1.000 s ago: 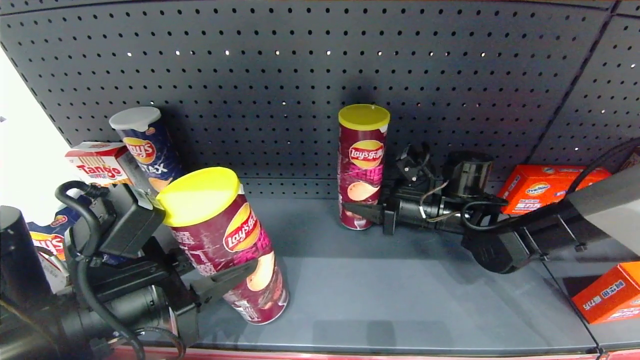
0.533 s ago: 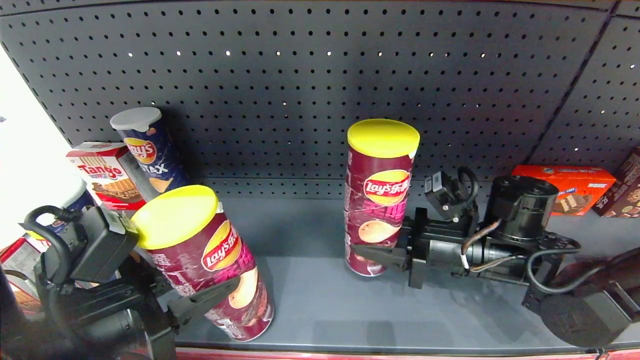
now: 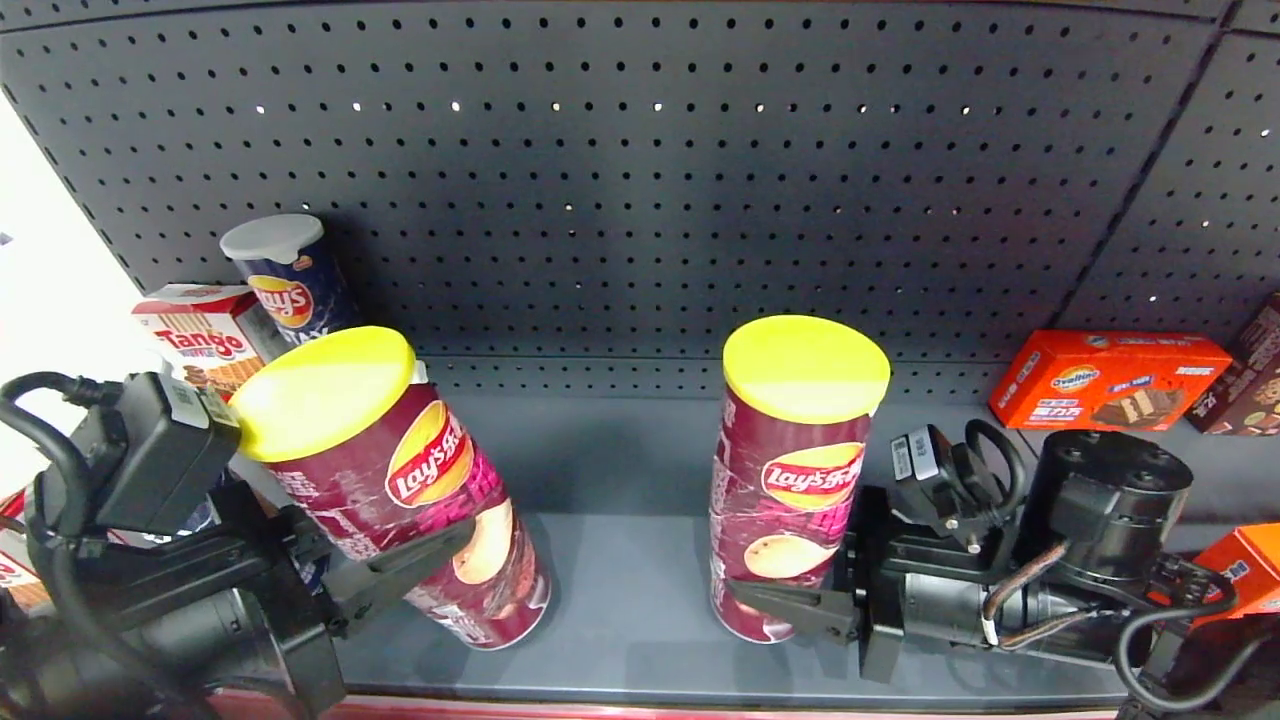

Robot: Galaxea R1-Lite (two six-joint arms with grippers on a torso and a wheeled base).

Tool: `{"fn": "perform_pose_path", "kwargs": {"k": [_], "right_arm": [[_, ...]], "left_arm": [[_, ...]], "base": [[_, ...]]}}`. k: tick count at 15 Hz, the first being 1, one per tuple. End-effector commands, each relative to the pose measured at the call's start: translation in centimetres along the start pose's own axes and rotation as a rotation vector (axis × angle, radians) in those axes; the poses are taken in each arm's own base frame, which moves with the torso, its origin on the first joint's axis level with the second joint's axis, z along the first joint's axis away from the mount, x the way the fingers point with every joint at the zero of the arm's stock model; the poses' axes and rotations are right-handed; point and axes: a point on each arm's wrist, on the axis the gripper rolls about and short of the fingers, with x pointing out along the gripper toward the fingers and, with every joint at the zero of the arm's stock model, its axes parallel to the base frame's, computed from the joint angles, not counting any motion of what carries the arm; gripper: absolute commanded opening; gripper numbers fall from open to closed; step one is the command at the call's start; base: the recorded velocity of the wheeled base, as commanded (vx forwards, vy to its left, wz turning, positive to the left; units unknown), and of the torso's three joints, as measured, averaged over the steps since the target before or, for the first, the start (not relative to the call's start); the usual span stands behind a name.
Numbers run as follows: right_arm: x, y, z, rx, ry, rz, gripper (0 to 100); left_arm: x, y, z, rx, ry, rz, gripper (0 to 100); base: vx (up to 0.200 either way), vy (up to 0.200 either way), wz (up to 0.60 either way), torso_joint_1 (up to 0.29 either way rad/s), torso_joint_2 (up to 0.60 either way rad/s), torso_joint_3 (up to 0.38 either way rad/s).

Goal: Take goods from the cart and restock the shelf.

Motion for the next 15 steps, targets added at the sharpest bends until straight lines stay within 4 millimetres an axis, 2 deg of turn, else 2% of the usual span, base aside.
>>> {"fn": "perform_pose_path", "kwargs": {"k": [1,9,15], "right_arm": [[0.5,-0.2,-1.3,0.021,0.03,0.006,0],[2.4,-1.4,-2.4,0.029,0.046,-0.024,0],[2.7,-0.4,-2.2,0.024,0.052,-0.047,0]], "left_arm": [[0.2,0.0,0.0,0.0,0.003,-0.001,0],[0.1,0.0,0.1,0.0,-0.001,0.0,0],[0.1,0.0,0.0,0.0,0.002,0.0,0]], "base": [[0.0,0.0,0.0,0.0,0.0,0.0],[0.0,0.0,0.0,0.0,0.0,0.0],[0.0,0.0,0.0,0.0,0.0,0.0]]}}
